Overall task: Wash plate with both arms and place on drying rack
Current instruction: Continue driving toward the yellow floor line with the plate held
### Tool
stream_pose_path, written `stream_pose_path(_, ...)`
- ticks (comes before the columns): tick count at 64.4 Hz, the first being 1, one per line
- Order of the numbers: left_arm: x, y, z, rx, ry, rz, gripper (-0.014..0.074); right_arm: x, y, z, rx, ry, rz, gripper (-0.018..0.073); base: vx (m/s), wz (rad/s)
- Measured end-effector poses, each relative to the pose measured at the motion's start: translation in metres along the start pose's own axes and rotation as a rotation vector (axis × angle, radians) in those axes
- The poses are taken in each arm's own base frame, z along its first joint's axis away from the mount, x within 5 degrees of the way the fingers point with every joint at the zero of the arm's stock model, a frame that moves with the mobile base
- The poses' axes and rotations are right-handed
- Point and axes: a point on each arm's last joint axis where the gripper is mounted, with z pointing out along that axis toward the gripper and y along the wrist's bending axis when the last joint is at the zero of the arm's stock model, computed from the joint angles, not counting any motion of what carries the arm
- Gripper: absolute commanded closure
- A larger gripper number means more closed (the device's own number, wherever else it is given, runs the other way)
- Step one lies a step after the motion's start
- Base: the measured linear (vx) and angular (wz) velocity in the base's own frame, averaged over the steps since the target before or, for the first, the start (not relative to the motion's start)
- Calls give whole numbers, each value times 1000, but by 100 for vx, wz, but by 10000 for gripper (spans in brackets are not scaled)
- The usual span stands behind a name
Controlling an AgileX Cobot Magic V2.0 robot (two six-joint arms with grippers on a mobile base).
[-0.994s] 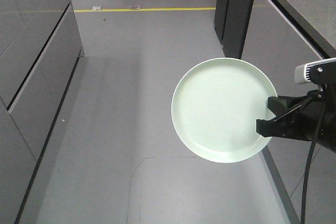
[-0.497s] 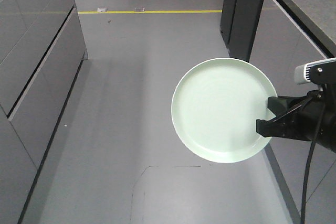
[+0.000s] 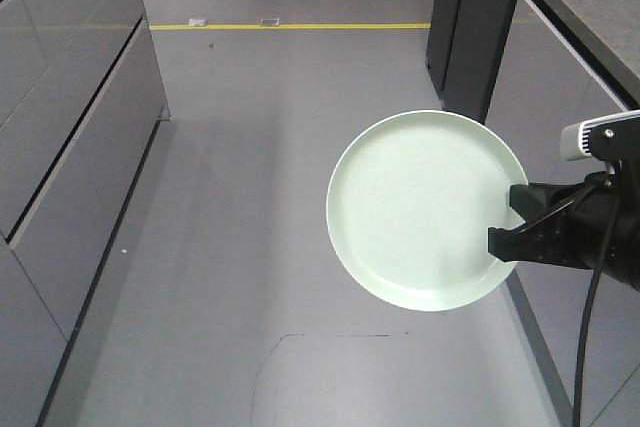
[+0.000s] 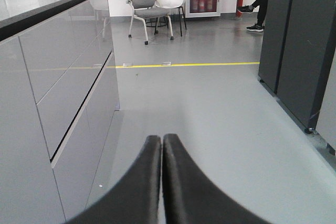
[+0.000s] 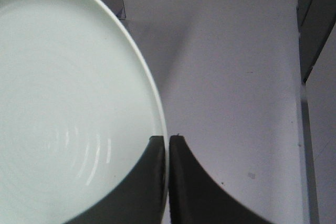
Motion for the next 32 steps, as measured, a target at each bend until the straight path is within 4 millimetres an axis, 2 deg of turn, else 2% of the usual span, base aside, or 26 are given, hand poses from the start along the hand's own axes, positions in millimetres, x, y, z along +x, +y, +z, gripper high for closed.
stream_pose_path(32, 0, 0, 0, 0, 0, 0, 601, 0, 0, 0, 0, -1, 0, 568, 14, 2)
